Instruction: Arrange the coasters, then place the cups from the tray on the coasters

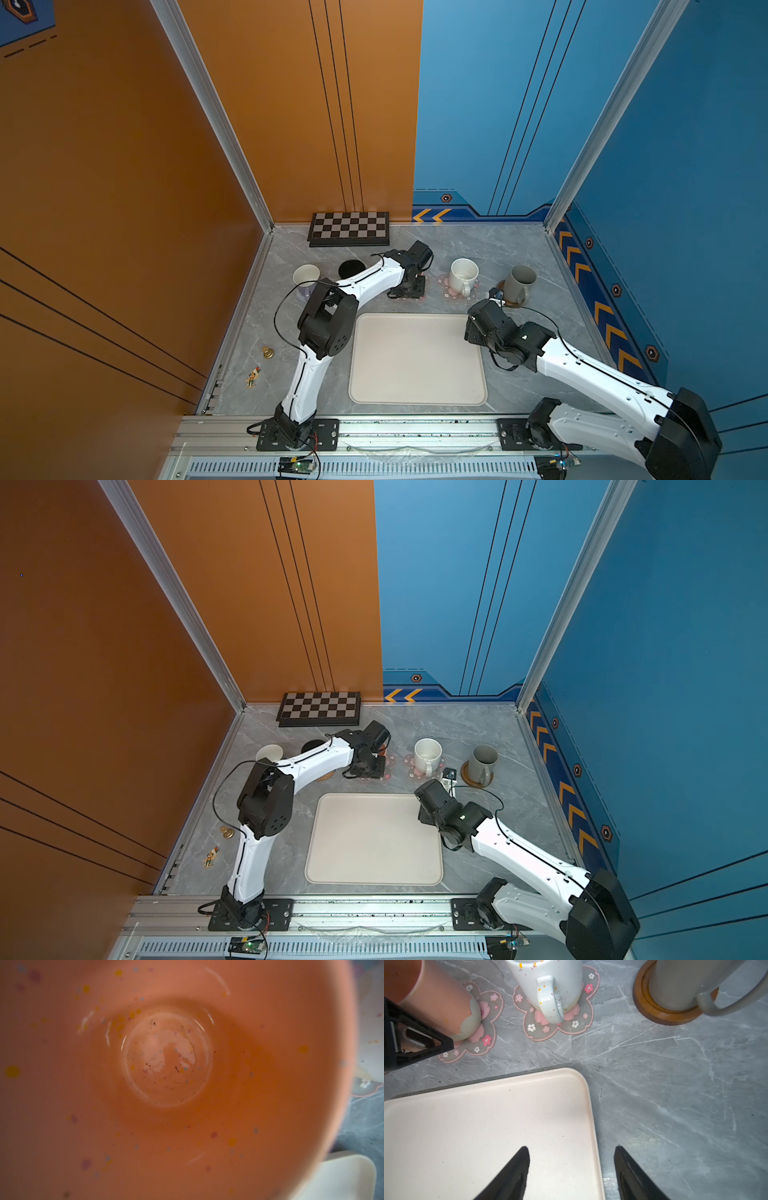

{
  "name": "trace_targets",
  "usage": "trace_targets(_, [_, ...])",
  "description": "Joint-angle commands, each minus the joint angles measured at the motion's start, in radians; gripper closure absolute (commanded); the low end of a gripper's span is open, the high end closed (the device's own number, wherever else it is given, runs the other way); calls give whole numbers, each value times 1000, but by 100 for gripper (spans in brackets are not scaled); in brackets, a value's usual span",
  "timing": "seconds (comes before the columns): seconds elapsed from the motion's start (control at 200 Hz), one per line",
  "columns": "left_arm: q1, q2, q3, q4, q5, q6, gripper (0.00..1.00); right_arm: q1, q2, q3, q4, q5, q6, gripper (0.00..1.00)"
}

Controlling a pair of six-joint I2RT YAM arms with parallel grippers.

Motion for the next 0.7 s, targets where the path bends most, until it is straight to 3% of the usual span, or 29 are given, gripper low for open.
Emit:
trace_targets(0.0, [-6, -51, -12, -2, -5, -4, 68, -4, -12, -14, -3, -10, 18, 33])
trace_targets(0.696, [-27, -59, 8, -3, 14, -1, 66, -44, 18, -19, -3, -16, 13, 33])
